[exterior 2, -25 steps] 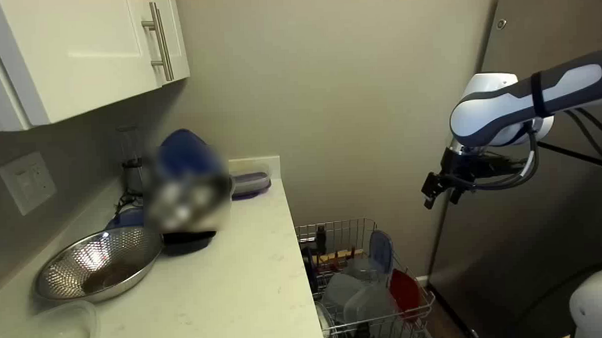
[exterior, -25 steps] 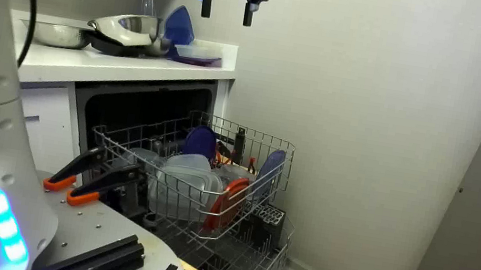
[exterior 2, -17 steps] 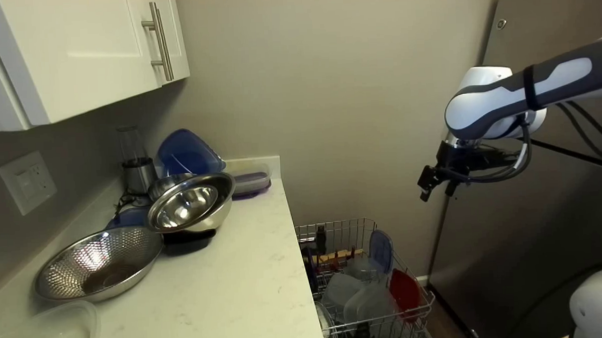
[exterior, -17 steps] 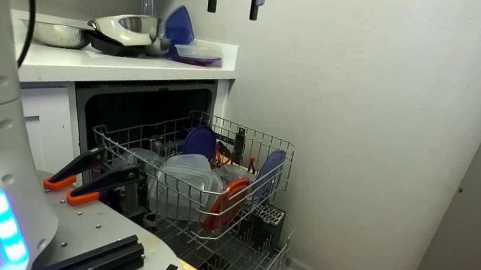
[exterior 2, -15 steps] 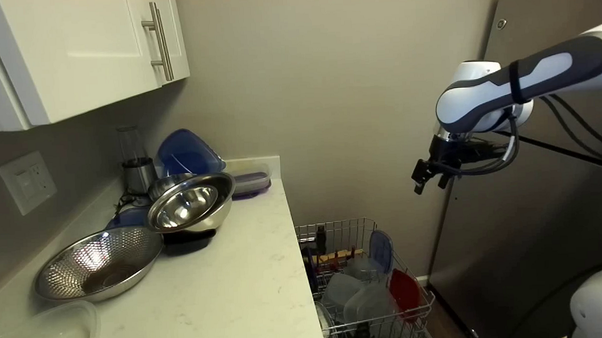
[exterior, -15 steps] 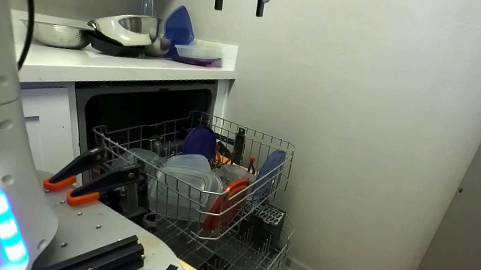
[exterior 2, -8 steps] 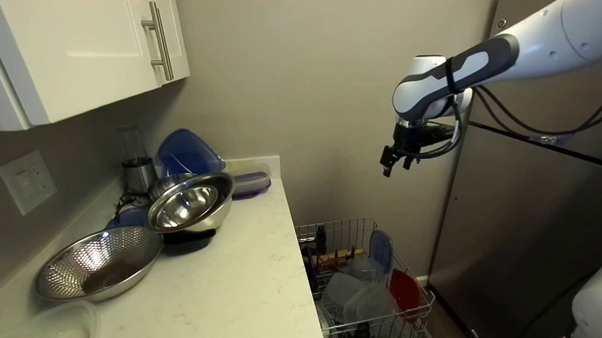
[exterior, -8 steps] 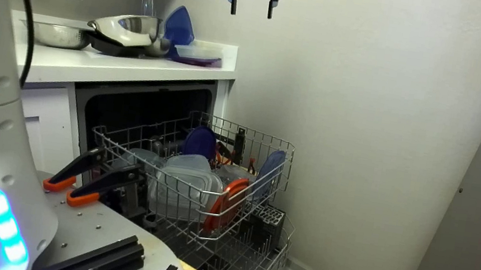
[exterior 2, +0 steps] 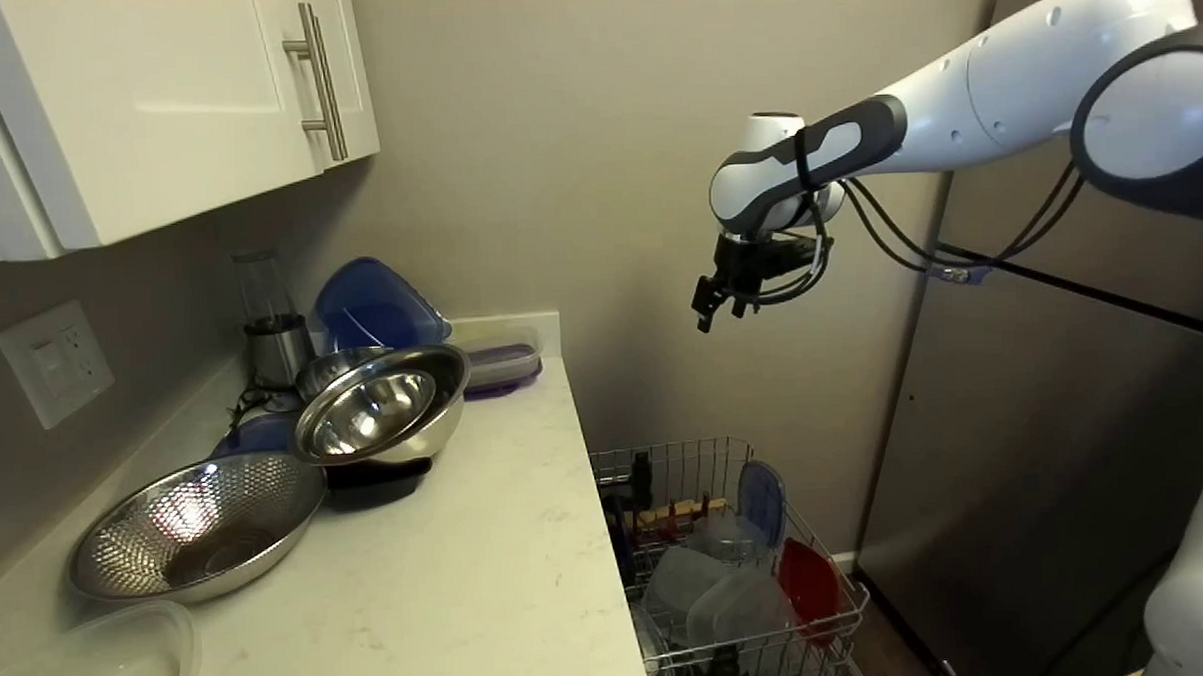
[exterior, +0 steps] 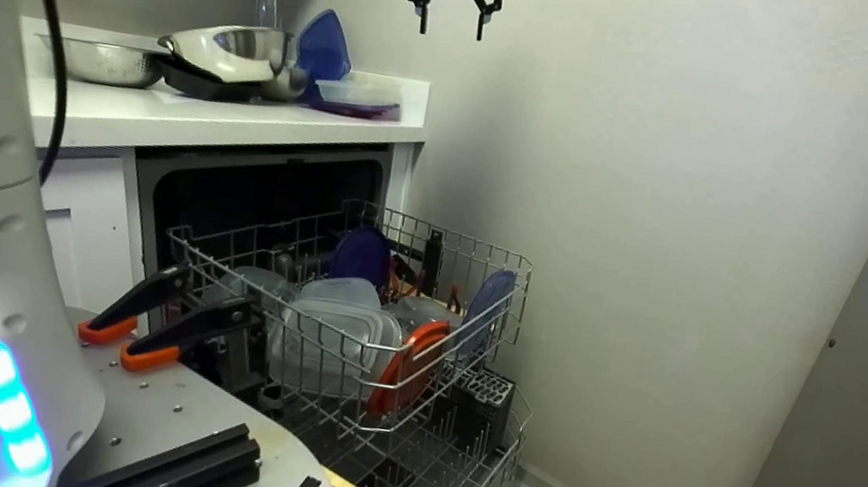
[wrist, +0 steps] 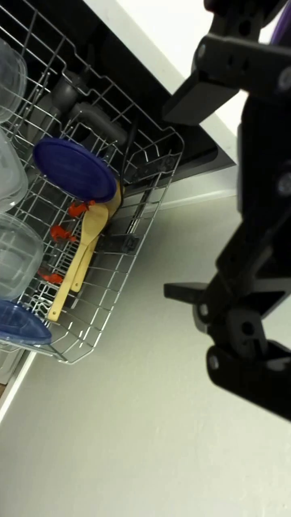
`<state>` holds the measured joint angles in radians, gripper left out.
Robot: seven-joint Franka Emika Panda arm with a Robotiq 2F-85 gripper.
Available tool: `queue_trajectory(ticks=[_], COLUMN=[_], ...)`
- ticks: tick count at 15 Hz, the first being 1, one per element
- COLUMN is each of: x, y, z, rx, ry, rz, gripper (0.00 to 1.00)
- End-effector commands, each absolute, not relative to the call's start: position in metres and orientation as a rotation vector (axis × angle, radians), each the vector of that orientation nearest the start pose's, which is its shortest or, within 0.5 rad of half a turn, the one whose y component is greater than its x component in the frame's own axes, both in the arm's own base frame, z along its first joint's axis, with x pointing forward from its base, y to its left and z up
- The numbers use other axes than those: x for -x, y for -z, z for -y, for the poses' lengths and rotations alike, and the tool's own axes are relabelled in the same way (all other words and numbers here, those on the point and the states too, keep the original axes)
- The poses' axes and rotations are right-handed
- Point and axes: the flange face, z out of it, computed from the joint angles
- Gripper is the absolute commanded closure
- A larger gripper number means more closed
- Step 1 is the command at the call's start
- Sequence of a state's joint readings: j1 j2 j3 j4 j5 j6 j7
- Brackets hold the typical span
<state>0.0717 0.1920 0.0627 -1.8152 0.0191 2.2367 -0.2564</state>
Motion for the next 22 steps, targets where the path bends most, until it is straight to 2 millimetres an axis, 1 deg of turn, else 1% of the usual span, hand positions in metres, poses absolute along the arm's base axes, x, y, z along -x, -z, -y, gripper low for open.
queue_trajectory(ticks=[1, 4, 5, 7, 12, 16, 18, 20, 21, 22], x=[-0.668, -0.691, -0.699, -0.713, -0.74, -0.751, -0.752, -0.753, -0.749, -0.75], y=[-0.456, -0.457, -0.456, -0.456, -0.448, -0.439, -0.435, -0.432, -0.43, -0.428], z=[-0.111, -0.138, -0.15, -0.169, -0.22, -0.264, -0.281, -0.29, -0.286, -0.29], rx=[3.003, 2.977, 2.971, 2.95, 2.901, 2.847, 2.828, 2.819, 2.821, 2.817], ry=[0.426, 0.459, 0.472, 0.493, 0.527, 0.525, 0.517, 0.503, 0.513, 0.51], rz=[0.653, 0.708, 0.72, 0.724, 0.753, 0.797, 0.83, 0.85, 0.849, 0.855], gripper=[0.0, 0.0, 0.0, 0.0, 0.0, 0.0, 0.0, 0.0, 0.0, 0.0])
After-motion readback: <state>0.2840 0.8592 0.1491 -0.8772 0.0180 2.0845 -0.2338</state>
